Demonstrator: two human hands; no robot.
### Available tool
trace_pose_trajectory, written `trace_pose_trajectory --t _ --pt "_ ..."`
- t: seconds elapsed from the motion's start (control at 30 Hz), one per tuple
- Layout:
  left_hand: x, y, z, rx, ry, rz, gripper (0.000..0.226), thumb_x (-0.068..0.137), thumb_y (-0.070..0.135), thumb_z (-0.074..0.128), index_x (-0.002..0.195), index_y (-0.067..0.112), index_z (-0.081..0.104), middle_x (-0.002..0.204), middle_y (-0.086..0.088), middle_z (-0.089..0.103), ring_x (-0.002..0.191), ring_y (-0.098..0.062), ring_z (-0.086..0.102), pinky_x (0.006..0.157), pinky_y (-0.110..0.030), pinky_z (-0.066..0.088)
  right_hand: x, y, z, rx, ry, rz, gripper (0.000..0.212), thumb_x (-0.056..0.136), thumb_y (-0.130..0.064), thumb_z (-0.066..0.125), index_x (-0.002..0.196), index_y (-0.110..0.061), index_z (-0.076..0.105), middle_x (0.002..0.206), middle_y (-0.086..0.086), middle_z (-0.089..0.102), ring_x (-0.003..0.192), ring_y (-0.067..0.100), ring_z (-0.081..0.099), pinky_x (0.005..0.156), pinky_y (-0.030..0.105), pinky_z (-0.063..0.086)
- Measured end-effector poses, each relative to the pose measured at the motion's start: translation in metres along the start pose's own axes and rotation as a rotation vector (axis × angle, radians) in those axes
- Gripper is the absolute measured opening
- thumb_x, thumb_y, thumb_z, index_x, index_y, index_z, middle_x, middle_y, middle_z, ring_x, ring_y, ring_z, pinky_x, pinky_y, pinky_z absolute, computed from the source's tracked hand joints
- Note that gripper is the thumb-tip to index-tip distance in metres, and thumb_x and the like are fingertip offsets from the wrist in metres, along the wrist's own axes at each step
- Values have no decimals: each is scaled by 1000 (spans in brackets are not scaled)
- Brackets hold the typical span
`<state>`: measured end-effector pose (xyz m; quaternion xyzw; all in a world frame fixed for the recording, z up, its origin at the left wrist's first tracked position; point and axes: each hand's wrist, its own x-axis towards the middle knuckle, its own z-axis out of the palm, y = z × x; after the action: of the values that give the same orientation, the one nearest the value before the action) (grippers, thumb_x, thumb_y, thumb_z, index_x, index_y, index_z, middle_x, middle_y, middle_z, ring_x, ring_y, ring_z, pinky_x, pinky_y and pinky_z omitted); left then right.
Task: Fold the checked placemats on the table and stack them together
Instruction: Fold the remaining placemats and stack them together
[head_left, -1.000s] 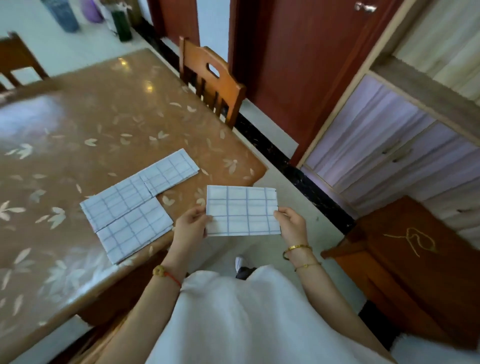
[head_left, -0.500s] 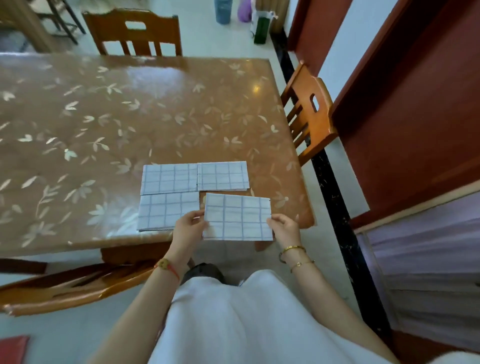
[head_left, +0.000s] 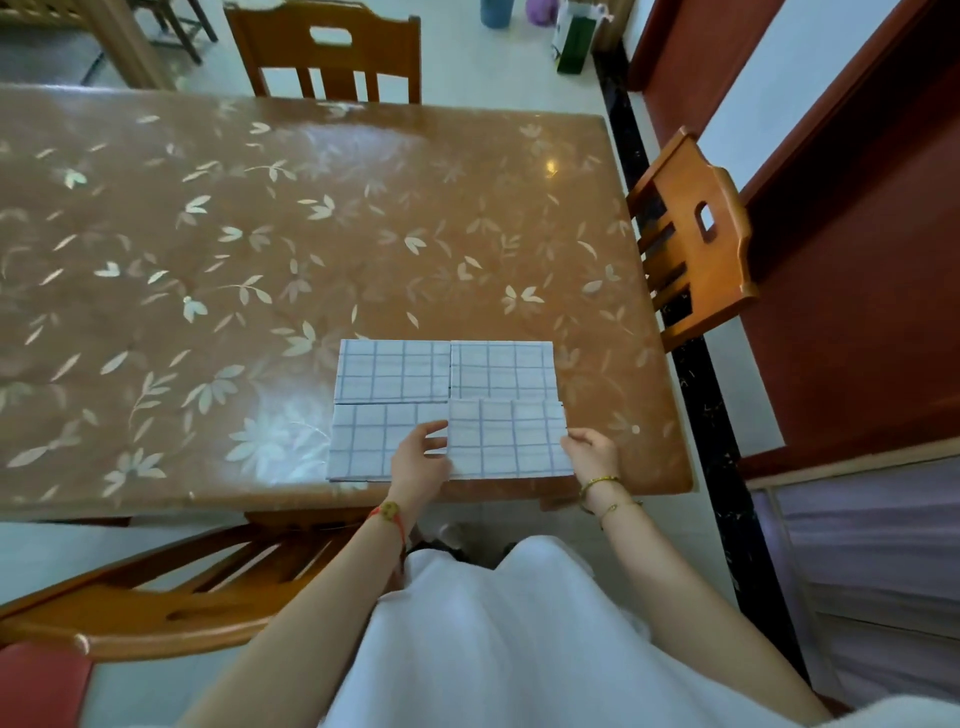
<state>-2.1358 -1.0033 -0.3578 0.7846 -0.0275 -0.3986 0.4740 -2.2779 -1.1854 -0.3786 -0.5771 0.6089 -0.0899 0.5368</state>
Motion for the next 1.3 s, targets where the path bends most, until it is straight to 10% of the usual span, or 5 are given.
trace_pose_trajectory --t 0.33,0.53,0.93,1.3 --pt "21 -14 12 63 -11 10 55 83 -13 52 129 18 58 114 -5 67 88 -17 65 60 -18 51 16 9 12 -81 12 81 23 90 -7 56 109 -7 69 104 4 65 99 20 58 91 31 49" --pt "26 -18 9 78 -31 11 56 87 -11 55 134 20 56 123 0 63 96 -13 63 63 -14 51 23 9 12 -77 -58 108 21 84 -6 59 79 -25 66 95 6 72 95 26 67 88 45 56" --pt "29 -16 -8 114 226 51 39 91 0 52 125 17 62 121 2 65 104 -13 61 78 -22 53 19 -8 18 -335 79 -205 22 92 -2 48 104 -7 65 100 6 64 95 21 59 78 28 47" --pt "80 3 -95 62 382 -46 55 96 9 45 150 10 36 153 -9 39 138 -26 42 112 -48 39 4 -84 112 197 -516 175 35 101 -16 47 131 0 53 129 13 57 122 26 55 104 34 45"
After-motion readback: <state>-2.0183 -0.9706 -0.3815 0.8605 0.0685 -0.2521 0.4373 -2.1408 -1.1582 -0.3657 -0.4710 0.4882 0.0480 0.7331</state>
